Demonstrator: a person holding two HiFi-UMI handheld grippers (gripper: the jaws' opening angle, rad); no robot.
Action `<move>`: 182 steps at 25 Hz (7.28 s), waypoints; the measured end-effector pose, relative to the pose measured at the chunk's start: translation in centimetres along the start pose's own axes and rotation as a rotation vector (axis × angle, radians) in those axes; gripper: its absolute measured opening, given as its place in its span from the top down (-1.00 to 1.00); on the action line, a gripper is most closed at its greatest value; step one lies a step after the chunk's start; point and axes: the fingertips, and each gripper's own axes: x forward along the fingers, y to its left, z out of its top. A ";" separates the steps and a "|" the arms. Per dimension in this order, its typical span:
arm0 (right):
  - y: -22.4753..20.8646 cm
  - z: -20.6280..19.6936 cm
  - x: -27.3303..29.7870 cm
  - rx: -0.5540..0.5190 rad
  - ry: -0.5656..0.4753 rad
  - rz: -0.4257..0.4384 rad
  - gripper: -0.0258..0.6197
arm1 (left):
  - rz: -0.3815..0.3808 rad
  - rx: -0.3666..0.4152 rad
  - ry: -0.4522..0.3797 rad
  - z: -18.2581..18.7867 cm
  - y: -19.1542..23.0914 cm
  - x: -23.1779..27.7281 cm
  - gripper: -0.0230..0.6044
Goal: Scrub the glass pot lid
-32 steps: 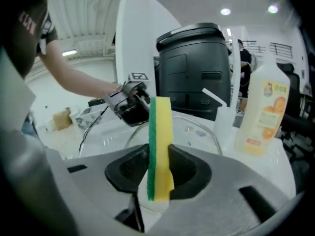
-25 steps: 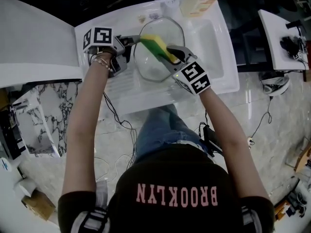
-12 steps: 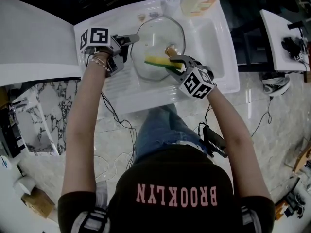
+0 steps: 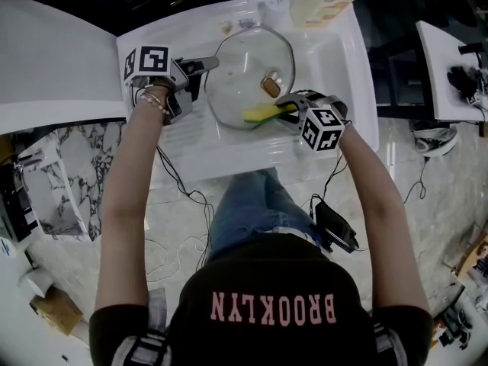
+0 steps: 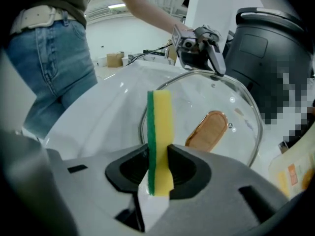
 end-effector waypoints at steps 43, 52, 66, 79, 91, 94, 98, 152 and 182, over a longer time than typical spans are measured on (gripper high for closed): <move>-15.5 10.4 -5.3 0.606 -0.093 -0.179 0.60 | 0.109 0.165 0.029 -0.2 -0.5 0.2 0.71; -15.9 7.0 -5.3 0.642 -0.050 -0.130 0.60 | 0.097 0.168 0.034 -0.2 -0.1 0.2 0.71; -11.0 -1.5 -4.1 0.959 -0.084 -0.155 0.61 | 0.088 0.151 0.038 0.0 0.5 0.4 0.71; -5.9 -5.6 -1.8 1.433 -0.060 -0.119 0.61 | 0.075 0.142 0.030 0.2 0.8 0.2 0.71; -5.2 -9.1 -3.4 1.594 0.061 -0.262 0.61 | 0.077 0.142 0.022 0.2 0.7 0.4 0.71; -7.9 -6.5 -6.0 1.525 -0.076 -0.291 0.61 | 0.086 0.148 0.017 0.1 0.7 0.3 0.71; -12.0 -1.5 -9.0 1.333 -0.250 -0.321 0.60 | 0.100 0.163 0.012 0.1 0.5 0.3 0.71; -14.3 -6.8 -4.7 1.848 -0.350 -0.049 0.59 | 0.133 0.278 0.016 0.1 0.4 0.4 0.72; -4.3 -11.3 -1.5 1.977 -0.038 -0.119 0.61 | 0.132 0.325 -0.073 0.4 0.2 0.2 0.72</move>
